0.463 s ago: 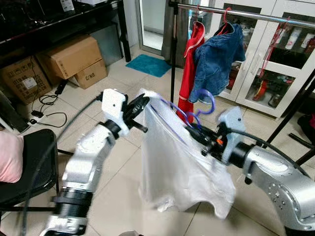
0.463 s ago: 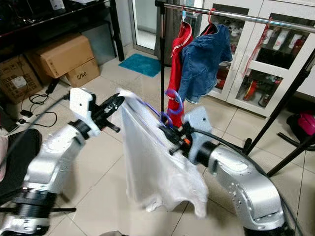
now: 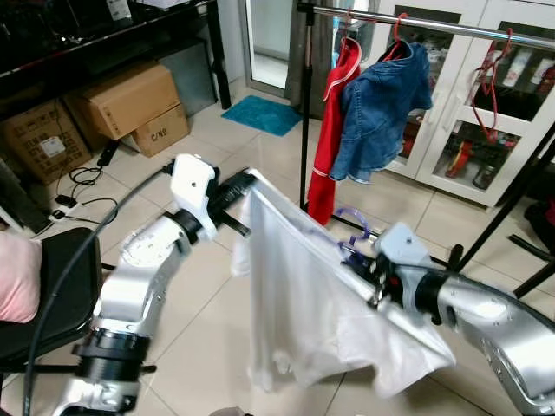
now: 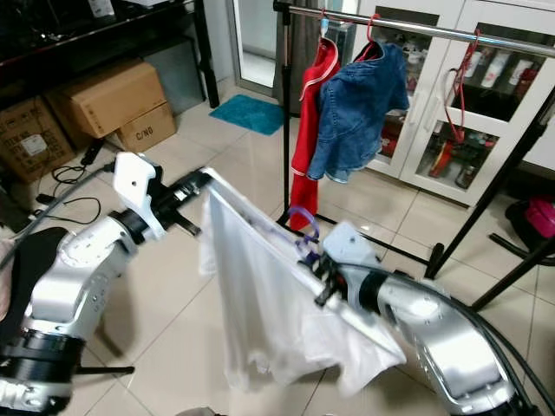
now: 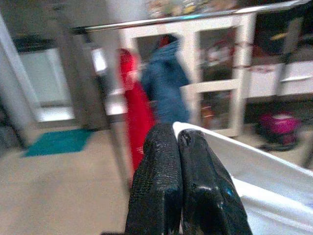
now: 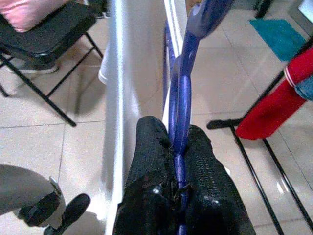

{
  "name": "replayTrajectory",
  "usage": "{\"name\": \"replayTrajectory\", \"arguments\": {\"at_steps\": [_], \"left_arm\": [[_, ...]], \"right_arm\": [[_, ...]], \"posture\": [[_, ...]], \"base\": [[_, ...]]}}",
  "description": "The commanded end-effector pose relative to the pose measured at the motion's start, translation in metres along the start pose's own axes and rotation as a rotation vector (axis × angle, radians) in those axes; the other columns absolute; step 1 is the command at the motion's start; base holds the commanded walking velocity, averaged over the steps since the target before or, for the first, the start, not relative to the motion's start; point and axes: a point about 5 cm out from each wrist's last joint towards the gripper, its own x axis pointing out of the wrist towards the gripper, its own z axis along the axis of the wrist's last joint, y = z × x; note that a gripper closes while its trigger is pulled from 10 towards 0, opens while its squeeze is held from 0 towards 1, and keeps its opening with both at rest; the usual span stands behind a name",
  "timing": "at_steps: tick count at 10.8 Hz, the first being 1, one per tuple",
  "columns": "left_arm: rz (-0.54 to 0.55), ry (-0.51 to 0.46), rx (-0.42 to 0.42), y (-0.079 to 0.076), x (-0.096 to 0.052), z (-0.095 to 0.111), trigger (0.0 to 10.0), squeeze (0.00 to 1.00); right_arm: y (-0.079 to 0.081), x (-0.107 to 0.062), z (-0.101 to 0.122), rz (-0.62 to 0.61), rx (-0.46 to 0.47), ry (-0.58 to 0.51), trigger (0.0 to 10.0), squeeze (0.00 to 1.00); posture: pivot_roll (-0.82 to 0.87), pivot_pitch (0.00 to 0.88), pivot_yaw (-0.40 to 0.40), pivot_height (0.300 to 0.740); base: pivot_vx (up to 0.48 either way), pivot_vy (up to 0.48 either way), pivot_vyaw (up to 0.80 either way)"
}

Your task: Hang hanger

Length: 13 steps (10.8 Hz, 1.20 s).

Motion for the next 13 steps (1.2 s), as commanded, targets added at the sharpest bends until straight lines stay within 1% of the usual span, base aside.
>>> {"name": "replayTrajectory", "arguments": {"at_steps": [1,2,3,4,5,6,7,8,9,10,11,12,13], "left_arm": [[0.143,-0.031,0.074,0.027,-0.005,0.014,0.0,0.0],[0.278,0.005,0.179,0.052,-0.013,0.02,0.0,0.0],[0.38,0.04,0.248,0.071,-0.022,0.023,0.0,0.0],[0.483,0.066,0.292,0.09,-0.034,0.025,0.0,0.0],[0.536,0.074,0.303,0.099,-0.039,0.025,0.0,0.0],[0.561,0.088,0.286,0.101,-0.042,0.02,0.0,0.0],[0.546,0.131,0.247,0.095,-0.04,0.005,0.0,0.0],[0.502,0.139,0.23,0.086,-0.035,-0.001,0.0,0.0],[0.398,0.139,0.19,0.069,-0.025,-0.005,0.0,0.0],[0.272,0.157,0.152,0.048,-0.015,-0.013,0.0,0.0],[0.082,0.186,0.084,0.014,-0.004,-0.024,0.0,0.0],[-0.048,0.183,0.055,-0.007,-0.001,-0.026,0.0,0.0],[-0.185,0.16,0.033,-0.026,-0.001,-0.024,0.0,0.0]], "right_arm": [[0.001,-0.004,-0.003,0.026,-0.016,0.005,0.0,0.0],[0.0,-0.01,-0.005,0.049,-0.01,-0.016,0.0,0.0],[-0.004,-0.016,-0.005,0.057,0.018,-0.045,0.0,0.0],[-0.005,-0.02,-0.006,0.083,0.038,-0.069,0.0,0.0],[-0.005,-0.022,-0.007,0.093,0.056,-0.088,0.0,0.0],[-0.005,-0.022,0.002,0.097,0.146,-0.195,0.0,0.0],[-0.002,-0.023,0.019,0.126,0.252,-0.345,0.0,0.0],[0.002,-0.023,0.026,0.145,0.264,-0.381,0.0,0.0],[0.005,-0.02,0.036,0.148,0.287,-0.435,0.0,0.0],[0.006,-0.016,0.05,0.134,0.333,-0.513,0.0,0.0],[0.001,-0.011,0.069,0.066,0.446,-0.639,0.0,0.0],[-0.006,-0.005,0.075,-0.013,0.497,-0.666,0.0,0.0],[-0.013,0.001,0.073,-0.112,0.504,-0.639,0.0,0.0]], "posture": [[-0.04,0.0,0.08,0.74],[-0.04,0.0,0.082,0.74],[-0.04,0.0,0.083,0.74],[-0.04,0.0,0.086,0.74],[-0.04,0.0,0.087,0.74],[-0.04,0.0,0.089,0.74],[-0.04,0.0,0.089,0.74],[-0.04,0.0,0.092,0.74],[-0.04,0.0,0.094,0.74],[-0.04,0.0,0.094,0.74],[-0.04,0.0,0.095,0.74],[-0.03,0.0,0.092,0.74],[-0.03,0.0,0.09,0.74]], "base": [[0.0,0.0,0.0],[0.0,0.0,0.0],[0.0,0.0,0.0],[0.0,0.0,0.0],[0.0,0.0,0.0],[0.0,0.0,0.0],[0.0,0.0,0.0],[0.0,0.0,0.0],[0.0,0.0,0.0],[0.0,0.0,0.0],[0.0,0.0,0.0],[0.0,0.0,0.0],[0.0,0.0,0.0]]}}
